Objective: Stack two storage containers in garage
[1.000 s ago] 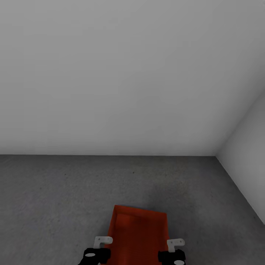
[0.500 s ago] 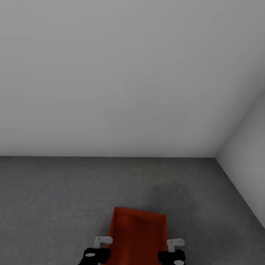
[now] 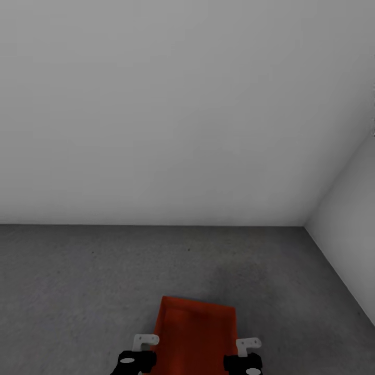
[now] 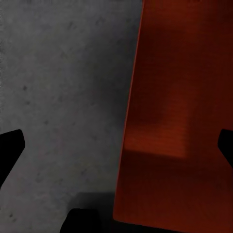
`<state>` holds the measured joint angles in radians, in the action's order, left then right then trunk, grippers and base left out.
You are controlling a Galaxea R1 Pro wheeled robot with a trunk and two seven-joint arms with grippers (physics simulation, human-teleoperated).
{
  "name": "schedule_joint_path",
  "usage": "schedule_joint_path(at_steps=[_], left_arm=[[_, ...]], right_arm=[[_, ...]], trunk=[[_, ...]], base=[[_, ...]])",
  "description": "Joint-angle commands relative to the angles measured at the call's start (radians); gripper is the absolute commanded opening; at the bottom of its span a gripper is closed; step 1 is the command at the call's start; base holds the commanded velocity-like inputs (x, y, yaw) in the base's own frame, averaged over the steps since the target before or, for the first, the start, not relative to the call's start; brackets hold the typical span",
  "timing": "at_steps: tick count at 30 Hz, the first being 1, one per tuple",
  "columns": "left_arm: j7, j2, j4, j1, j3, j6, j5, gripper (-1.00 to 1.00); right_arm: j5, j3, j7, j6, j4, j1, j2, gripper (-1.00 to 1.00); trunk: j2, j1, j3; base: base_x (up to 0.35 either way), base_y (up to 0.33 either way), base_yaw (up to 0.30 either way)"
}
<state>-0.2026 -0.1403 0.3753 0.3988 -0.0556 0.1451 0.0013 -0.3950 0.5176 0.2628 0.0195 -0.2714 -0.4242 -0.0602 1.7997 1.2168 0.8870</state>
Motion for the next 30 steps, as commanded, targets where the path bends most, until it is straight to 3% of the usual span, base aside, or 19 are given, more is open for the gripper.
schedule_joint_path(at_steps=[1,16,30], left_arm=[[-0.006,0.0,0.002,0.0,-0.006,0.007,0.0,1.0],[-0.005,0.0,0.001,0.0,-0.008,0.007,0.0,1.0],[-0.007,-0.001,0.002,0.0,-0.006,0.008,-0.001,1.0]], right_arm=[[-0.01,0.009,0.006,0.002,0.0,-0.001,0.0,1.0],[-0.01,0.009,0.006,0.002,0.0,-0.001,0.0,1.0],[-0.01,0.009,0.006,0.002,0.0,-0.001,0.0,1.0]], trunk=[[0.0,0.0,-0.001],[0.0,0.0,-0.024],[0.0,0.0,-0.046]], base=[[0.0,0.0,0.0],[-0.015,0.0,0.0],[-0.316,0.0,0.0]])
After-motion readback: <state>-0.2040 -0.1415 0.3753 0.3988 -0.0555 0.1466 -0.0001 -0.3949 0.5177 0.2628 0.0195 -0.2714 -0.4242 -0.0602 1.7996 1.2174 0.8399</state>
